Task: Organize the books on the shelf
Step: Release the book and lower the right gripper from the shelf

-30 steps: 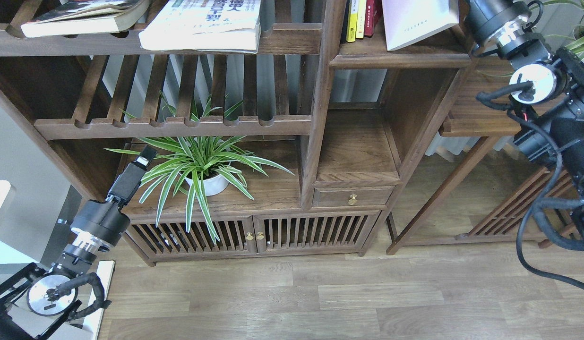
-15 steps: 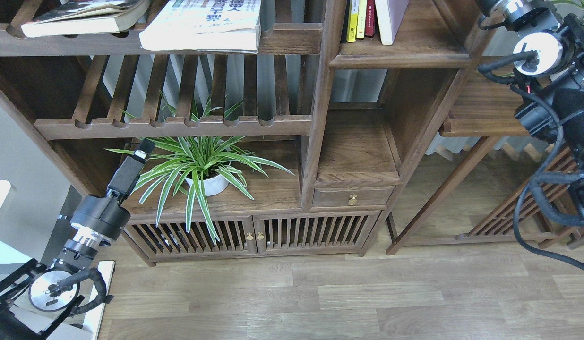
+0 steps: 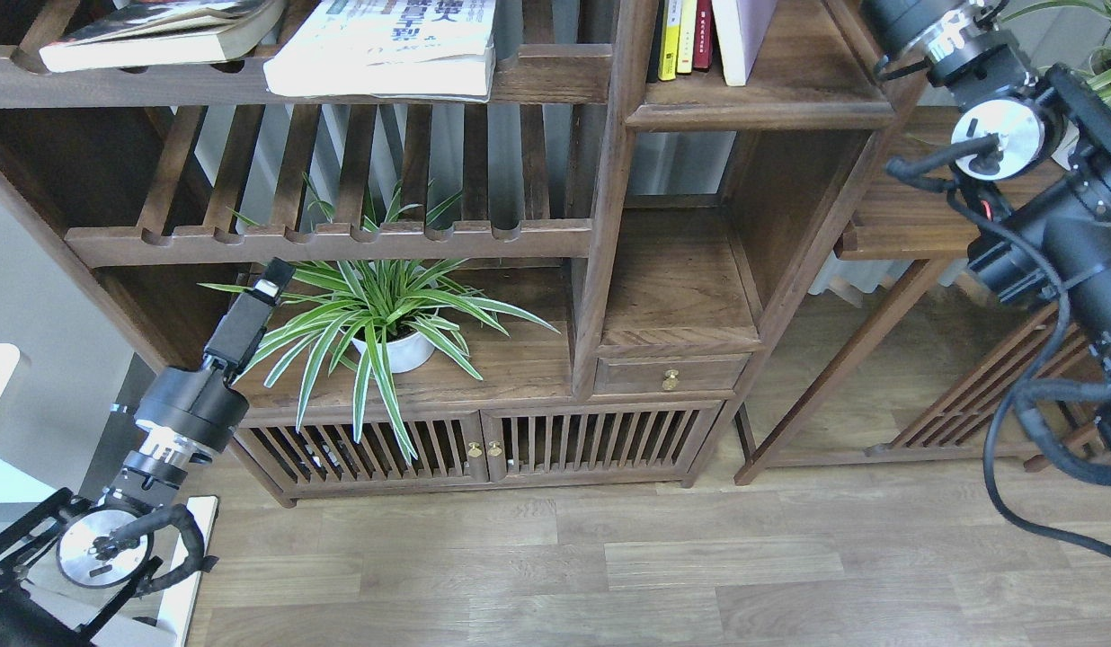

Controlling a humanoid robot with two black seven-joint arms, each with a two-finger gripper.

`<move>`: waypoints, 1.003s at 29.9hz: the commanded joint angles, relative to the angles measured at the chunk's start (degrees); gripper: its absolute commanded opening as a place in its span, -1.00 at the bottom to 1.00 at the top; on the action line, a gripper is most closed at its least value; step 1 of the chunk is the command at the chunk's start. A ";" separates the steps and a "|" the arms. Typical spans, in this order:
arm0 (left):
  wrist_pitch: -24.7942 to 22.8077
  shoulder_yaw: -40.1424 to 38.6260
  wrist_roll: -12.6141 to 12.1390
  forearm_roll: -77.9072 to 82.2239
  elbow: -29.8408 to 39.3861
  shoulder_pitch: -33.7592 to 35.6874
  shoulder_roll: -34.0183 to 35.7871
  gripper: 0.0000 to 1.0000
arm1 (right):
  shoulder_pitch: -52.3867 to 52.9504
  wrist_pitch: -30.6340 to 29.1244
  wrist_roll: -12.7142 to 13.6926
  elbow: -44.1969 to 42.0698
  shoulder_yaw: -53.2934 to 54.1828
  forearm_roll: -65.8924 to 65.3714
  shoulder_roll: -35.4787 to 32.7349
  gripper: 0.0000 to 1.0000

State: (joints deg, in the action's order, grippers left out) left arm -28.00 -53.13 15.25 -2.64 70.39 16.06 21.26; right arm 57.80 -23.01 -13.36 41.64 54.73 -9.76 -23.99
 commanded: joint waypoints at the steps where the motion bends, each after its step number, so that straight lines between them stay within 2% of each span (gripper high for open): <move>1: 0.00 -1.09 0.04 0.00 0.01 0.55 -0.61 0.97 | -2.33 0.43 0.00 3.00 0.64 0.18 -1.84 0.60; 11: 0.00 -2.68 -0.05 -0.61 -0.25 2.13 -1.22 0.95 | -13.92 0.51 0.09 16.01 6.08 0.70 -10.11 0.63; 18: 0.00 -3.21 0.13 -1.75 -0.25 4.94 -2.54 0.93 | -21.66 -0.80 0.26 22.25 9.78 0.62 -11.43 0.64; 22: 0.00 -3.12 0.04 -5.09 -0.16 7.31 -3.42 0.84 | -27.19 -4.99 0.26 25.94 10.04 0.62 -11.61 0.64; 30: 0.00 -2.68 0.13 -7.38 0.01 10.48 -7.45 0.82 | -35.20 -4.99 0.26 30.08 11.01 0.97 -10.99 0.64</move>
State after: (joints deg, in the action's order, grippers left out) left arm -28.00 -55.95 15.34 -9.56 70.25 25.67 15.71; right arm 24.90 -27.98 -13.09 70.81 65.66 -8.95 -35.11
